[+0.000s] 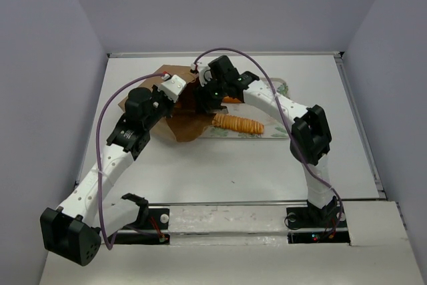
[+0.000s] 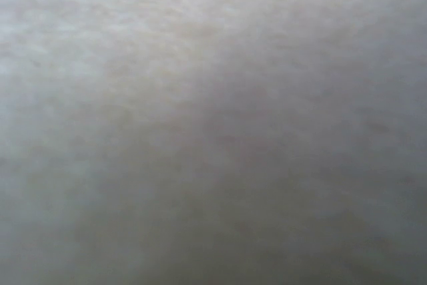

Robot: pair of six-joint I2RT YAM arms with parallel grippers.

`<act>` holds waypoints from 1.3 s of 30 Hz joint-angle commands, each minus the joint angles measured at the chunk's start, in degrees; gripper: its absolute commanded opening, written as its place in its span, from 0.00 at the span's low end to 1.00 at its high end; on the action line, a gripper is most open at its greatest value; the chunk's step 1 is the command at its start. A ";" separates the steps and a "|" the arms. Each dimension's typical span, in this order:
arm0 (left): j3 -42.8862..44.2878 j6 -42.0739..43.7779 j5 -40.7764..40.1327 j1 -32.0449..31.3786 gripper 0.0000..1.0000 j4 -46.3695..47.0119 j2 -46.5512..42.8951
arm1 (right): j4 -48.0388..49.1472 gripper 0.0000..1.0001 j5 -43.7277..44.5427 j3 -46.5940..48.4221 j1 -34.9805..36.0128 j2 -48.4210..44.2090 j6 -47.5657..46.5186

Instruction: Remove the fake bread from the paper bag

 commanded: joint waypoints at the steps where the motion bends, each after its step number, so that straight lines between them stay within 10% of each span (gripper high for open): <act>1: 1.66 0.53 4.07 -0.52 0.00 6.81 -1.62 | -4.06 0.61 -0.32 2.85 0.18 2.68 -2.35; 24: 1.66 -0.61 5.39 -0.44 0.00 8.65 -0.74 | -7.06 0.58 -7.88 12.42 0.18 10.94 -0.69; 32: 1.31 -2.36 2.85 -0.44 0.00 8.83 -1.09 | -5.92 0.03 -9.38 12.52 0.18 9.82 -0.86; 39: 1.13 -3.95 -5.41 0.44 0.00 8.04 -0.57 | -3.20 0.01 -8.24 8.74 -0.87 3.58 0.37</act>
